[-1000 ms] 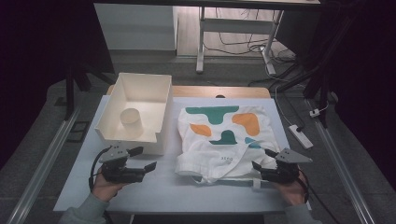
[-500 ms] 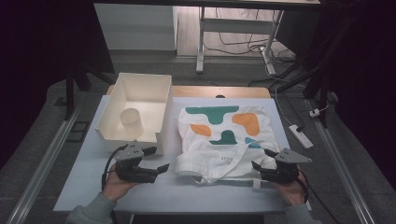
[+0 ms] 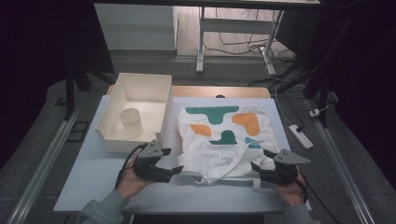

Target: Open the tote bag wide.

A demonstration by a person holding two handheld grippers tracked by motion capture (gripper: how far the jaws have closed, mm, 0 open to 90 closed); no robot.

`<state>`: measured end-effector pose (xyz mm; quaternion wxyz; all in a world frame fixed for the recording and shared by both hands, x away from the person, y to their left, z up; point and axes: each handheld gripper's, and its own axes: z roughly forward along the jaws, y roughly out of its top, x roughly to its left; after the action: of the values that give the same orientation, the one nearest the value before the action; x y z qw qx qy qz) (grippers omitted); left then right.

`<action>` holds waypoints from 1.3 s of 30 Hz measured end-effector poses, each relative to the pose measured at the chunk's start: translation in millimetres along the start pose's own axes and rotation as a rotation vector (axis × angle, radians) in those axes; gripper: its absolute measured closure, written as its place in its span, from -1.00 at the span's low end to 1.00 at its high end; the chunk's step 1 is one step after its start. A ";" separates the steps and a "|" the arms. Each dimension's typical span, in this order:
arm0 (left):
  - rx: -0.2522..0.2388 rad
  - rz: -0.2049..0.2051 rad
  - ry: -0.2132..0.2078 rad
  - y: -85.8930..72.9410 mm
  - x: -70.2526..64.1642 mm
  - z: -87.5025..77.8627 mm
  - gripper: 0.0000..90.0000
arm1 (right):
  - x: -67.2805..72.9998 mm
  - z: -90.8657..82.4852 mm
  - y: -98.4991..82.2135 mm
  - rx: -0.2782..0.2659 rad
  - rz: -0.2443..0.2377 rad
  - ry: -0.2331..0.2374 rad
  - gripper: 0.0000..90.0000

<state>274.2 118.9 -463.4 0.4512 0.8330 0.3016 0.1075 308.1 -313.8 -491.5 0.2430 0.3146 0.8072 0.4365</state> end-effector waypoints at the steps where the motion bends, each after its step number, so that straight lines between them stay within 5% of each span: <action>1: 0.000 0.000 0.000 0.0 0.0 0.0 -0.50 | 0.0 0.0 0.0 0.000 0.000 0.000 -0.38; 8: 0.027 0.044 -0.017 21.9 -7.9 19.3 -0.49 | 1.7 -0.5 0.5 -0.008 -0.002 0.005 -0.38; 16: 0.040 0.045 -0.034 37.7 -6.8 40.0 -0.46 | 3.2 0.9 1.1 -0.005 -0.008 0.011 -0.38; 39: 0.176 0.148 -0.064 25.3 -21.4 66.2 -0.39 | 4.5 1.4 2.6 -0.012 -0.019 0.024 -0.38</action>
<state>297.4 50.2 -478.5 0.3764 0.8924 0.2330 0.0870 306.7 -308.7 -490.5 0.2392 0.3003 0.8104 0.4426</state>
